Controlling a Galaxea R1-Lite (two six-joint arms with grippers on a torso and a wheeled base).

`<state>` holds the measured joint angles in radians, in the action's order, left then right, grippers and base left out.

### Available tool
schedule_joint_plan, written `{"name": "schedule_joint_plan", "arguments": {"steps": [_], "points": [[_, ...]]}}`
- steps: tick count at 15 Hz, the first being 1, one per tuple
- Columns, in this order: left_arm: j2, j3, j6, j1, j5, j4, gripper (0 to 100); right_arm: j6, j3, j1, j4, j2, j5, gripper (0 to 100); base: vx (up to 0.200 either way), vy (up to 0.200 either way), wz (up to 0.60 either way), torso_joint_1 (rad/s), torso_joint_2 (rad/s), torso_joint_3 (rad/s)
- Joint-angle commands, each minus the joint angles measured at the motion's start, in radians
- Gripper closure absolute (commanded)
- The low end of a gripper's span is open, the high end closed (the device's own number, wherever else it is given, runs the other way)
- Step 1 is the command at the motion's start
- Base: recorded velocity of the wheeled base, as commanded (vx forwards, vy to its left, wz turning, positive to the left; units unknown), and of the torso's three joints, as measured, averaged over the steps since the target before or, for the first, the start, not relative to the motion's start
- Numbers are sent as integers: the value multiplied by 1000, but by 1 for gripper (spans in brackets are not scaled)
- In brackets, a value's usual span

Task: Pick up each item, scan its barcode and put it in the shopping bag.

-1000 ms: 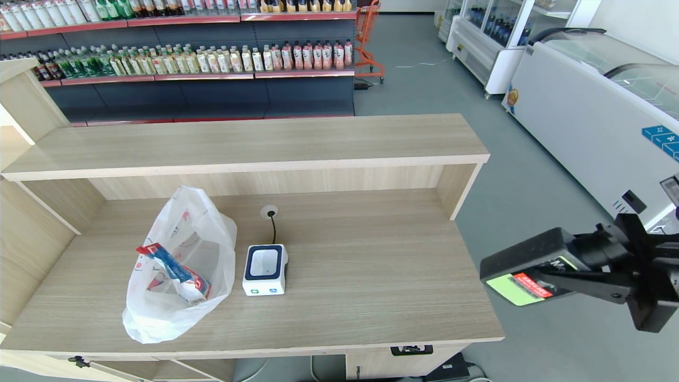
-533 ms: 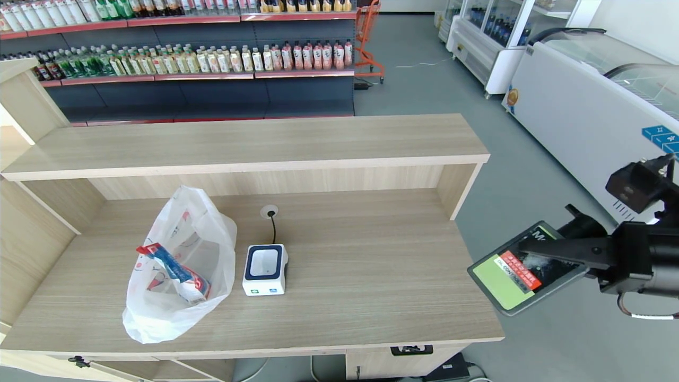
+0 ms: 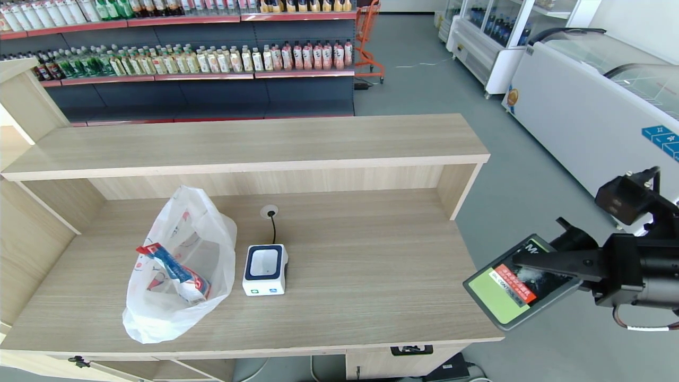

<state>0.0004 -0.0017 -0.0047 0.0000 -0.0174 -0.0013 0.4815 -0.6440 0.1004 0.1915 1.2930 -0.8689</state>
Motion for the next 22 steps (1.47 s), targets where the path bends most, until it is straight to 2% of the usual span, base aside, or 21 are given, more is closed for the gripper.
{"name": "schedule_joint_plan", "arguments": {"steps": [1,12,14,16,19,22], "points": [[0,0,-1,0,1,0,0,2,0,-7,0,-1,-1,100,0,200,0,2,7,7],[0,0,2,0,1,0,0,-1,-17,-22,14,34,33,100,0,200,0,1,2,0],[0,0,3,0,-1,0,0,-11,-23,-21,85,89,39,100,0,200,0,0,-2,2],[0,0,3,0,-1,0,0,-63,-25,-13,148,161,103,100,0,200,0,0,2,2],[0,0,5,0,-1,0,0,-221,-66,-13,155,262,131,100,0,200,0,2,-2,-1],[0,0,2,0,-1,0,0,-264,-115,24,157,345,174,100,0,0,0,0,0,0]]}}
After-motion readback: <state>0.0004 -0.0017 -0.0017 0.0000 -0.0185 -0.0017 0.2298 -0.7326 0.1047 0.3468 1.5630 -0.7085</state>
